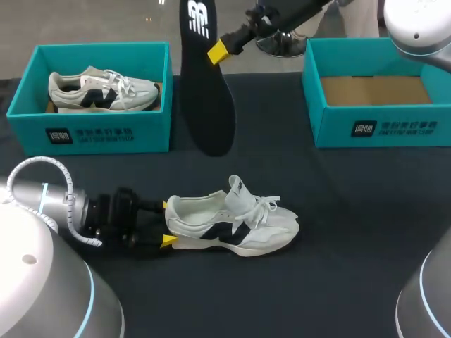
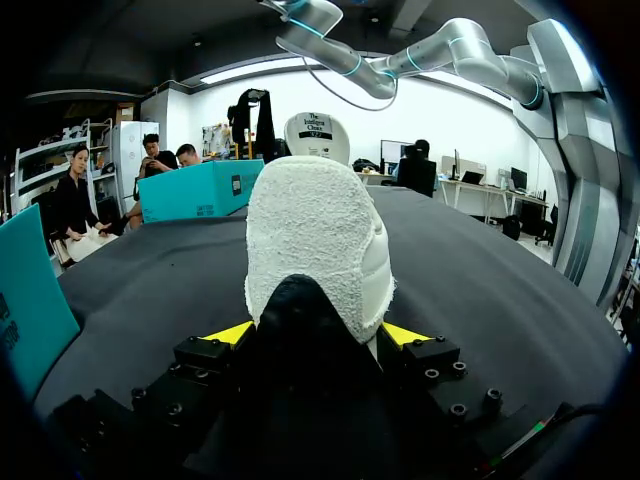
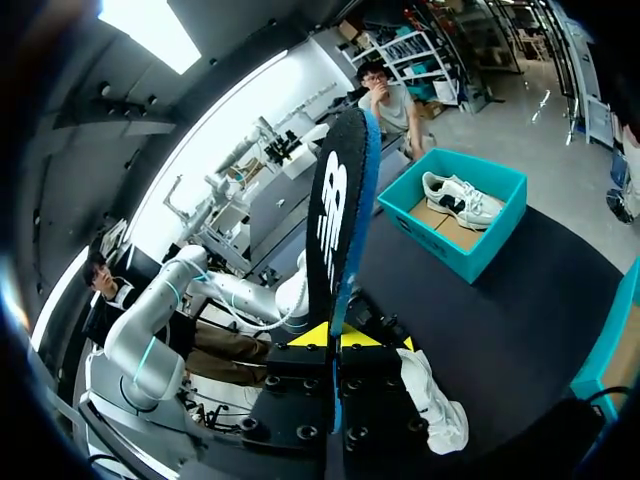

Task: Take the shoe out of the shoebox, open the shoe tongue, remove and reinsert the insole, then place the shoe into the shoebox

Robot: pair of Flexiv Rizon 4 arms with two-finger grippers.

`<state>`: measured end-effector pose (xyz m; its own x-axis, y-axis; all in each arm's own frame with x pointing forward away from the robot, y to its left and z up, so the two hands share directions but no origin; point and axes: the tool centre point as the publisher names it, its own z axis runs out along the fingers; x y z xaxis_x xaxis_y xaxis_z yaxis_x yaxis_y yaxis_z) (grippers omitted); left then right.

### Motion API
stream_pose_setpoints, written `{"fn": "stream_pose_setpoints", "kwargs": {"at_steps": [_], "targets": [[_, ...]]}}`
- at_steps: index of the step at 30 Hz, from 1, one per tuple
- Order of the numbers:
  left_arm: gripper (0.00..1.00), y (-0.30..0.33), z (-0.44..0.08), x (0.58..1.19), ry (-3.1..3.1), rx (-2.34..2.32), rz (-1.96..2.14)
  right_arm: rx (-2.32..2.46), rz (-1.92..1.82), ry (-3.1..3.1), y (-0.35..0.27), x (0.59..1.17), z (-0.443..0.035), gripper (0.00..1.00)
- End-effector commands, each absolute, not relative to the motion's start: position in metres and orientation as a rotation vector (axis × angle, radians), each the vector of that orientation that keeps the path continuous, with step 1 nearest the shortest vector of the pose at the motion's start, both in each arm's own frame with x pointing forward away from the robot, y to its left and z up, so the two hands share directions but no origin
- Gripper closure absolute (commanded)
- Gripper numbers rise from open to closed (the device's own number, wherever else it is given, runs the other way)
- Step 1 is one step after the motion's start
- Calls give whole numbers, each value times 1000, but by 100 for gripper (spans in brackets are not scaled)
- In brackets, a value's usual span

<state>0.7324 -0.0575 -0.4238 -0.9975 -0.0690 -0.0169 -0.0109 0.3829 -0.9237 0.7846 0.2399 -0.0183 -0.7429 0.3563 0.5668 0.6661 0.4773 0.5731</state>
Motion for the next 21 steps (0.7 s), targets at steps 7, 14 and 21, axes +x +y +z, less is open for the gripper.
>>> {"fn": "stream_pose_setpoints", "kwargs": {"at_steps": [7, 14, 21], "targets": [[100, -58, -425, 732, 2569, -75, -1712, -860, -1144, -2363, 242, 786, -17, 100], [0, -58, -424, 727, 2569, -60, -1706, -860, -1144, -2363, 242, 786, -17, 100], [0, -54, -428, 725, 2588, -42, -1684, -860, -1144, -2363, 242, 786, -17, 100]]}}
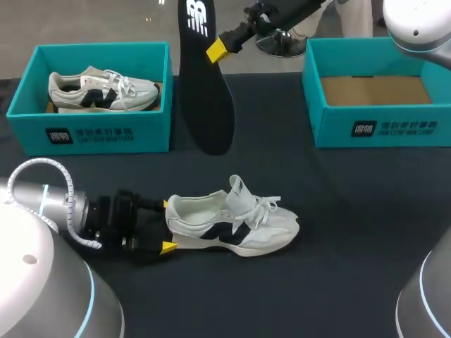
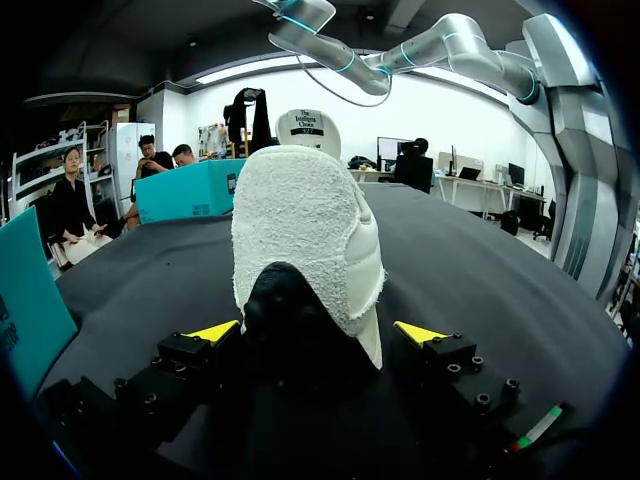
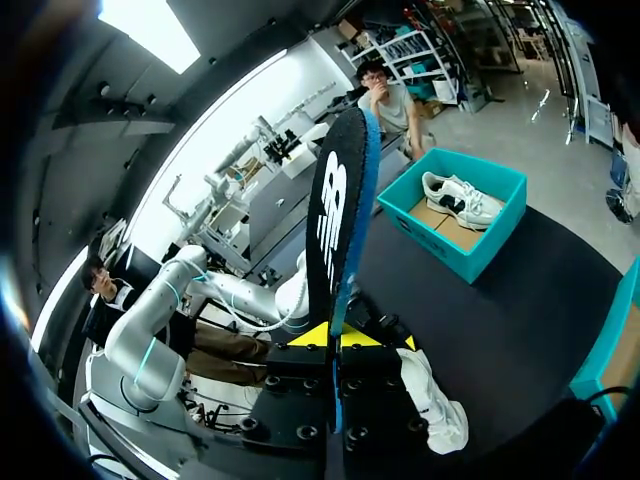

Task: Take the shoe out of the shoebox, open the shoe tongue, remove and reinsert the insole, then place the shoe into the shoebox

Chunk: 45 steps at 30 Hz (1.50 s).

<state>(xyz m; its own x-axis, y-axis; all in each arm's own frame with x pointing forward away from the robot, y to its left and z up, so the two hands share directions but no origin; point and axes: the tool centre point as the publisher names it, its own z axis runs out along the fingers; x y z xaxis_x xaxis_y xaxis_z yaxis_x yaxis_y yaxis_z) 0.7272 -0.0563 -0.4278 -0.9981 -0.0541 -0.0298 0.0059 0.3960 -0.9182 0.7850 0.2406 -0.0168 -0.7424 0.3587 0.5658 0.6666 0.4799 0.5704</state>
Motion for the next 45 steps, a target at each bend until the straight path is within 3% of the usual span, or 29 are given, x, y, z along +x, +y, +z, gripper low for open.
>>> {"fn": "stream_pose_setpoints", "kwargs": {"at_steps": [1, 16, 24, 34, 45], "targets": [[0, -52, -427, 725, 2593, -36, -1670, -860, -1144, -2363, 242, 786, -17, 100], [0, -6, -376, 723, 2812, 114, -1233, -860, -1144, -2363, 242, 786, -17, 100], [0, 2, -349, 709, 3082, 425, -906, -860, -1144, -2363, 242, 786, -17, 100], [0, 7, -333, 706, 3137, 496, -615, -860, -1144, -2363, 242, 786, -17, 100], [0, 8, -332, 704, 3166, 489, -640, -860, -1144, -2363, 242, 786, -17, 100]]}}
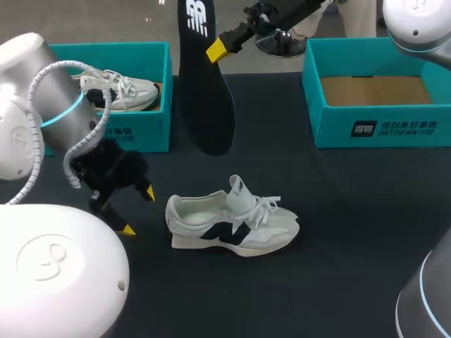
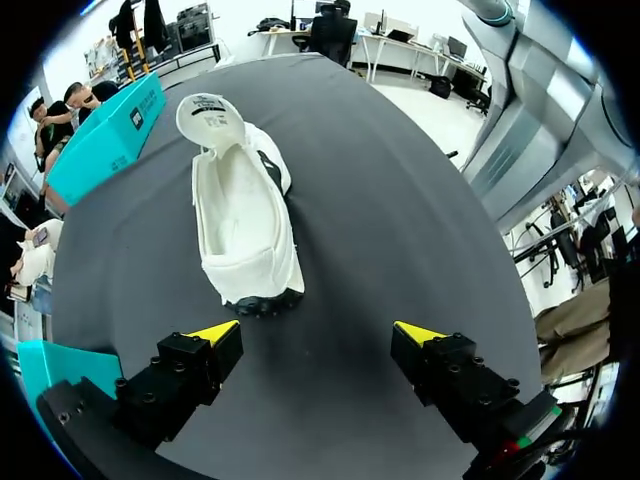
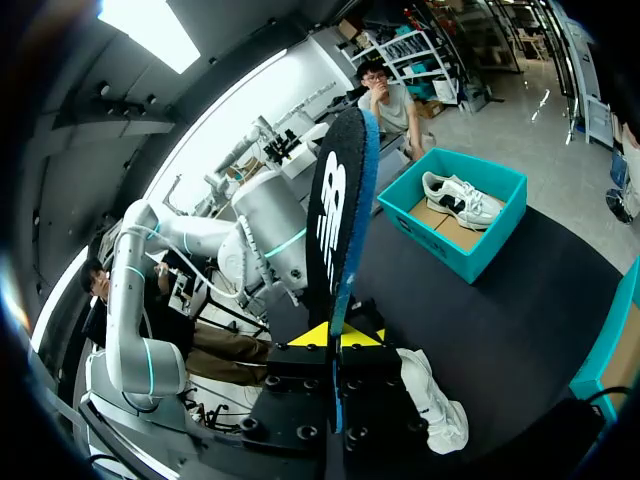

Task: Take the shoe out of the shoebox, open the shoe tongue, remove and reinsert the insole, then place the shoe into the shoebox

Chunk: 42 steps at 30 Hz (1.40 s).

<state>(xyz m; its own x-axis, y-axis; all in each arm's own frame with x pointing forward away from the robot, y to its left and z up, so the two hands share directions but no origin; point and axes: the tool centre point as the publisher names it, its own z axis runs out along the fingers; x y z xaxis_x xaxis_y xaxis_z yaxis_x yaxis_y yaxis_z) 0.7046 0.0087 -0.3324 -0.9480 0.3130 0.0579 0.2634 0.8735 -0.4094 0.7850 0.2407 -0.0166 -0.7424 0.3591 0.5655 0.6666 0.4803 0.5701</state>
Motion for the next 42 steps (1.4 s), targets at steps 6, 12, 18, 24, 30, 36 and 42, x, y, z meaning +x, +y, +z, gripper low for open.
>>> {"fn": "stream_pose_setpoints", "kwargs": {"at_steps": [6, 12, 18, 24, 30, 36, 42], "targets": [[0, 10, -331, 703, -2931, -420, 585, -860, -1144, -2363, 242, 786, -17, 100], [0, 10, -331, 703, -2931, -420, 585, -860, -1144, -2363, 242, 786, -17, 100], [0, 10, -331, 703, -2931, -420, 585, -883, -1171, -2364, 235, 783, -6, 100], [0, 10, -331, 703, -2931, -420, 585, -923, -1182, -2393, 224, 782, 5, 100], [0, 10, -331, 703, -2931, -420, 585, -936, -1191, -2410, 219, 780, 15, 100], [0, 10, -331, 703, -2931, -420, 585, -929, -1186, -2416, 219, 780, 17, 100], [0, 8, -328, 706, -2980, -441, 528, -929, -1186, -2416, 219, 780, 17, 100]]}}
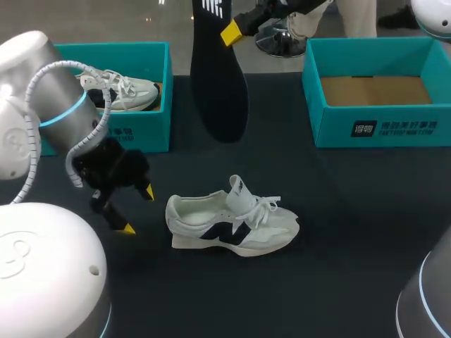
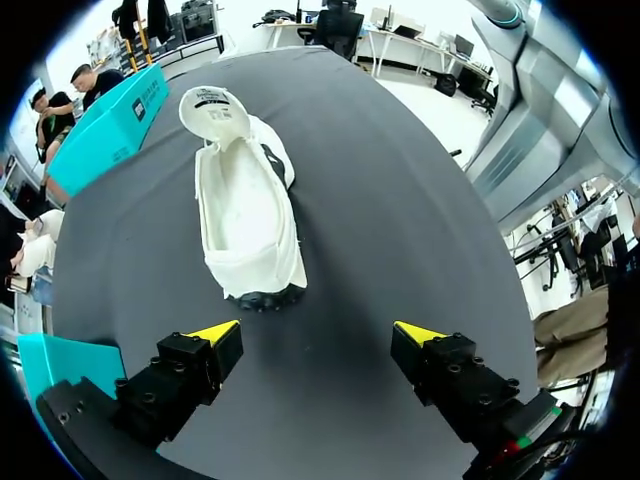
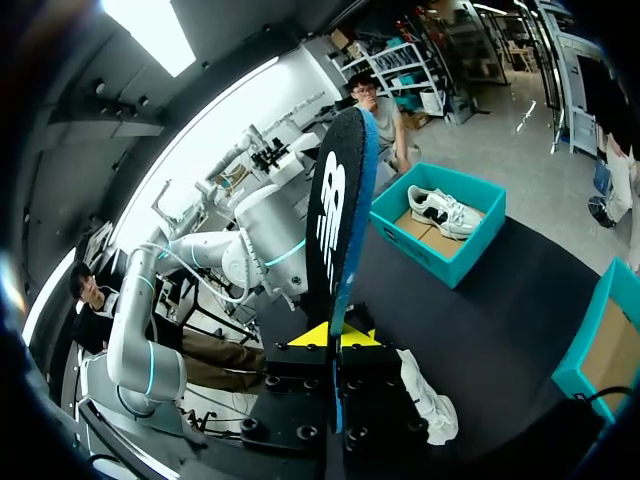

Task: Take the shoe out of the shoebox, open the shoe tongue, remove and reinsert the insole, then place the shoe into the shoebox

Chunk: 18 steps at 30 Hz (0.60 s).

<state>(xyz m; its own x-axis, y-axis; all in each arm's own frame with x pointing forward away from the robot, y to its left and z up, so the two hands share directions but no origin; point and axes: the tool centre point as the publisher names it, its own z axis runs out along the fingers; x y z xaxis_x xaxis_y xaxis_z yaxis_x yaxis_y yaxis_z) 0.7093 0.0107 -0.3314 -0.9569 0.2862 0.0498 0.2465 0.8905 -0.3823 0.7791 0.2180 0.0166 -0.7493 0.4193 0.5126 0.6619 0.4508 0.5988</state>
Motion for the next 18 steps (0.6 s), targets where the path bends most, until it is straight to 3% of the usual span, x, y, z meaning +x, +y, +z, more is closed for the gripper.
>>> {"fn": "stream_pose_setpoints", "kwargs": {"at_steps": [1, 18], "targets": [[0, 7, -325, 706, -2981, -431, 560, -929, -1186, -2416, 219, 780, 17, 100], [0, -68, -313, 738, -3029, -410, 549, -929, -1186, -2416, 219, 780, 17, 100]]}}
